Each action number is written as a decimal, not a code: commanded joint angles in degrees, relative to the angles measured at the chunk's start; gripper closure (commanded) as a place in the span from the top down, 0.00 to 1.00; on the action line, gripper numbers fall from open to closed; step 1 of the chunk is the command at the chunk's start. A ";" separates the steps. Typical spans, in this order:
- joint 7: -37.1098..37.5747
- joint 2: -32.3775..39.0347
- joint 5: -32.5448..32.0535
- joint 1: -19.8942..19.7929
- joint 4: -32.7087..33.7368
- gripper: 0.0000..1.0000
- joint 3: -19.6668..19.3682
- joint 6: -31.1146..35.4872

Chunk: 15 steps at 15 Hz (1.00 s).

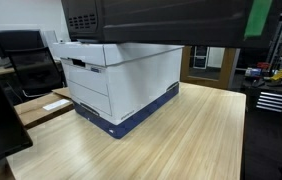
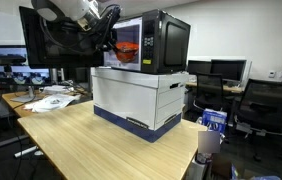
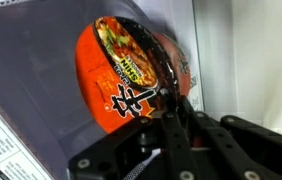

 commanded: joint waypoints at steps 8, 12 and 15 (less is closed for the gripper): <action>0.78 3.56 5.98 -15.89 6.95 0.33 11.20 -10.11; 0.70 3.32 10.30 -18.58 7.22 0.60 11.99 -12.50; 1.02 4.13 12.31 -20.76 5.36 0.81 13.20 -12.33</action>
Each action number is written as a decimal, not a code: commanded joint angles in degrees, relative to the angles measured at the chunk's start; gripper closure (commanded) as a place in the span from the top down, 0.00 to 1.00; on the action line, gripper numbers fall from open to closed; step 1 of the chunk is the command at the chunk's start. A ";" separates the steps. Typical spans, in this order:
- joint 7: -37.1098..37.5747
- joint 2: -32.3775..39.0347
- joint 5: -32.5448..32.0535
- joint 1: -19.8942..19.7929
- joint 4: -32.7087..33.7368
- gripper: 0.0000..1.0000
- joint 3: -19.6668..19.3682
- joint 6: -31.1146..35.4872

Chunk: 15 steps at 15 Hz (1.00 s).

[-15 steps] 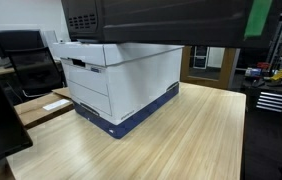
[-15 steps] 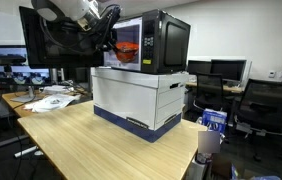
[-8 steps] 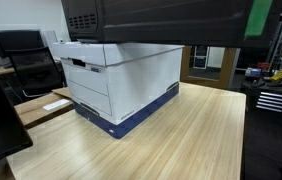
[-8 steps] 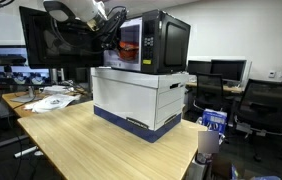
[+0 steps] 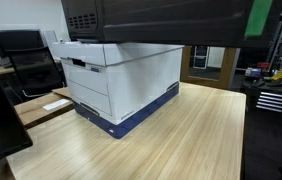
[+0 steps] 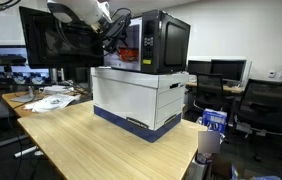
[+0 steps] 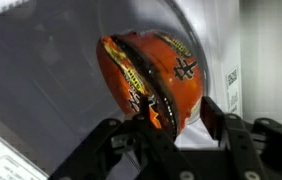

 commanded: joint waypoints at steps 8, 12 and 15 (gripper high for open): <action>2.99 4.29 10.36 -6.24 -5.45 1.00 2.33 -4.48; 7.50 7.54 13.66 -5.61 -6.99 1.00 1.50 -4.57; 11.28 10.21 15.04 -4.41 -8.38 1.00 -0.33 -5.74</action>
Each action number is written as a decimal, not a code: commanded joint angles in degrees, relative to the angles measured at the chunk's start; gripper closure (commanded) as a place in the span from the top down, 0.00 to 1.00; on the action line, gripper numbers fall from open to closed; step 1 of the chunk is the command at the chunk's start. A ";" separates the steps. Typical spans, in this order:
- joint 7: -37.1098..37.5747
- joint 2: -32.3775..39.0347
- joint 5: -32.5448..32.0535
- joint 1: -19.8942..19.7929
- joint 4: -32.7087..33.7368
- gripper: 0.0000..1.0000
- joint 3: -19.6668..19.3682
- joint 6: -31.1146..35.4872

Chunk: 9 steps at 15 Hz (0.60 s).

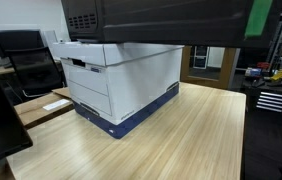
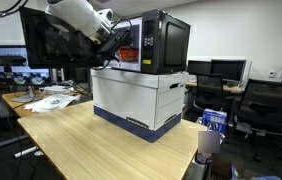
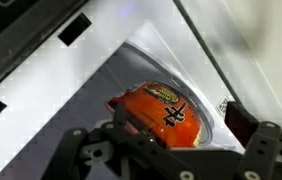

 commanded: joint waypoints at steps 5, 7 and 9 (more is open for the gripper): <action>10.17 11.30 2.30 1.30 -4.74 1.00 -4.59 -4.30; 14.09 15.13 1.56 1.53 -6.31 1.00 -5.86 -4.37; 18.26 18.64 0.11 1.68 -7.65 1.00 -6.49 -3.36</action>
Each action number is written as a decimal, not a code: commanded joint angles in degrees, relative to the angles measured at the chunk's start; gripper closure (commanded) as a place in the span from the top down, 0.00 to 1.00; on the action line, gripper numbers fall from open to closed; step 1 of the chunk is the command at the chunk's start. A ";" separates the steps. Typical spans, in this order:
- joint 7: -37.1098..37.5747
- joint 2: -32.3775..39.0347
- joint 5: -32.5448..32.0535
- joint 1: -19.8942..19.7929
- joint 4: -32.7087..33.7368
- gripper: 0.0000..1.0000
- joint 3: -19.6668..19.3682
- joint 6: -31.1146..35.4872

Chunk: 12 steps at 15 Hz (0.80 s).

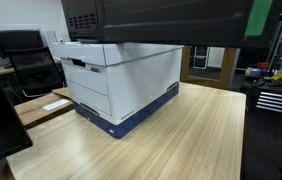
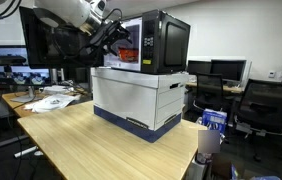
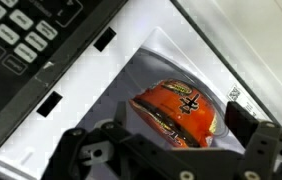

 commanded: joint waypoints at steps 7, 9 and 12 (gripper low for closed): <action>23.13 17.33 -18.63 -0.85 -5.19 1.00 -4.56 -1.71; 26.96 18.65 -25.24 -1.56 -4.80 1.00 -5.61 -2.70; 31.05 19.65 -33.61 -2.30 -4.19 1.00 -6.91 -4.13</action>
